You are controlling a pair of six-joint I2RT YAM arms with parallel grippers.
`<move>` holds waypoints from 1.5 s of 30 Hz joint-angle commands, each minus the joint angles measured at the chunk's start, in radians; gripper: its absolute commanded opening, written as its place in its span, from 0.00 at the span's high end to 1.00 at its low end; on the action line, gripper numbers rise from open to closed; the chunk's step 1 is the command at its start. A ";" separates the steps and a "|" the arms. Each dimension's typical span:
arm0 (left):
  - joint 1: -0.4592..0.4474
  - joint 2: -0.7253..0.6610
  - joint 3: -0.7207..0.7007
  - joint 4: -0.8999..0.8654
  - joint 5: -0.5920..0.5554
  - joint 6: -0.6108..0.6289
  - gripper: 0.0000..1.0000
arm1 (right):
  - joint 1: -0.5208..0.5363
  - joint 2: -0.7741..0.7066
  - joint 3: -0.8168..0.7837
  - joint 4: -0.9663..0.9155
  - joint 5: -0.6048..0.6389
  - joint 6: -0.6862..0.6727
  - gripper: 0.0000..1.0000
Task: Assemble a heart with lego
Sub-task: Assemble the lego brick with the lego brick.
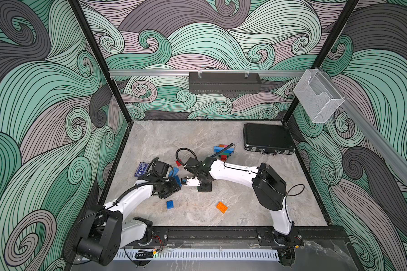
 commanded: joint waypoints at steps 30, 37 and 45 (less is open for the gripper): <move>0.018 -0.040 -0.014 -0.027 -0.032 -0.030 0.53 | 0.034 0.049 -0.048 0.039 0.057 0.069 0.65; 0.028 -0.070 -0.031 -0.038 -0.045 -0.042 0.53 | 0.053 0.023 -0.081 0.073 0.018 0.002 0.65; 0.032 -0.087 -0.039 -0.039 -0.034 -0.045 0.53 | 0.042 0.093 0.006 -0.092 -0.114 -0.022 0.64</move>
